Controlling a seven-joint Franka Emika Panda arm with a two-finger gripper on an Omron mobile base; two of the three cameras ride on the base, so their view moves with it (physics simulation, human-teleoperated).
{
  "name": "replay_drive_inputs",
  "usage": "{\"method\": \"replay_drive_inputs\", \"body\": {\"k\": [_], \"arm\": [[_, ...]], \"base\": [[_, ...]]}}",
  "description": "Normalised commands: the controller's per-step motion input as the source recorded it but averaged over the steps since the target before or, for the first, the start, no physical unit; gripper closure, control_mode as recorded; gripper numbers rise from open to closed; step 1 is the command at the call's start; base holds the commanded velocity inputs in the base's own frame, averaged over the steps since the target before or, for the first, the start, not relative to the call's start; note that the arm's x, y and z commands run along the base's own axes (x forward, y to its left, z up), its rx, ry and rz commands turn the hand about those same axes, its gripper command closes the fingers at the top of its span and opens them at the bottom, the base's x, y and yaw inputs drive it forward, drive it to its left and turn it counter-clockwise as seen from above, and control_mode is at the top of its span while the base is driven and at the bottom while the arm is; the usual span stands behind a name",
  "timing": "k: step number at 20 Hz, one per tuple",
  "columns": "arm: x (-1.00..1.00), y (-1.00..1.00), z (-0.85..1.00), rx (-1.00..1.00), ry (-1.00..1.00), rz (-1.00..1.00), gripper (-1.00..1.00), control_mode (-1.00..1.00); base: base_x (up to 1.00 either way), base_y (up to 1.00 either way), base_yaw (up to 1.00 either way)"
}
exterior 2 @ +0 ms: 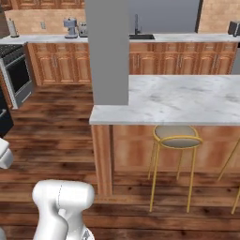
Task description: Four empty soda cans are scattered around the kitchen. Gather all the cans and cluster them next to the stove for recycling.
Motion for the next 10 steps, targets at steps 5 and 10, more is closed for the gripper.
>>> {"method": "replay_drive_inputs", "body": {"k": [5,10], "arm": [[0.0,0.0,0.0,0.0,0.0,0.0,1.0,1.0],[0.0,0.0,0.0,0.0,0.0,0.0,1.0,1.0]], "base": [[-0.02,0.58,0.0],[0.01,0.57,0.0]]}}
